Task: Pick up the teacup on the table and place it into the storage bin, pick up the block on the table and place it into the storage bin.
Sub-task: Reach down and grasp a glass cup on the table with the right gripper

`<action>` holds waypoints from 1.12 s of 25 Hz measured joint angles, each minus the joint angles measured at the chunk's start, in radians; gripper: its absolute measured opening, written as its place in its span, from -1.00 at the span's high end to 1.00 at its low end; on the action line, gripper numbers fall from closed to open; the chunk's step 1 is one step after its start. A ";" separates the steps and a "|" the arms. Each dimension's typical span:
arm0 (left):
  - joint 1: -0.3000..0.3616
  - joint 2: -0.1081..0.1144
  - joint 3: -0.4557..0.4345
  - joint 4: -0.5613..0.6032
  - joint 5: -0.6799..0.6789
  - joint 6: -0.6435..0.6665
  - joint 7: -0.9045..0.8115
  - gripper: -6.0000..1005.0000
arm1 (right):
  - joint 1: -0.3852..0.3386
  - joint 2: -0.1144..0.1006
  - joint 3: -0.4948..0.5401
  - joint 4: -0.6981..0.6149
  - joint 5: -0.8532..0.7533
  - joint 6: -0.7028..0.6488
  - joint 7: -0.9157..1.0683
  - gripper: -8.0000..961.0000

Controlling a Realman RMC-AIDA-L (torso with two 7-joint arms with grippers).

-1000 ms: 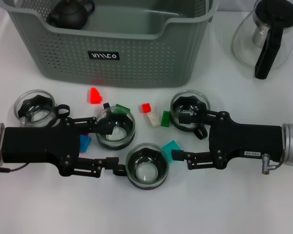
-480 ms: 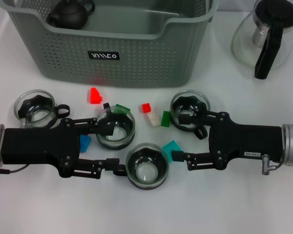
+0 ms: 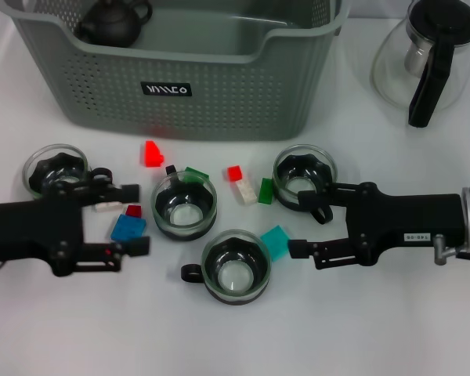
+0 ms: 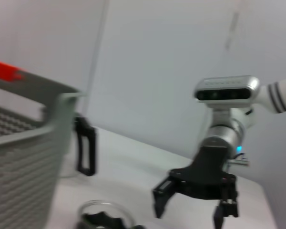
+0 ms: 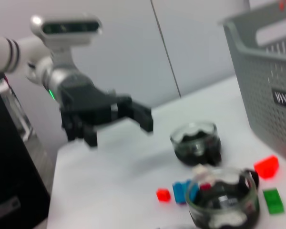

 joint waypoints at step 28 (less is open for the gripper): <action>0.056 -0.008 -0.094 -0.012 0.000 -0.044 0.029 -0.57 | 0.256 0.006 -0.499 -0.791 -0.423 -0.207 0.795 -0.84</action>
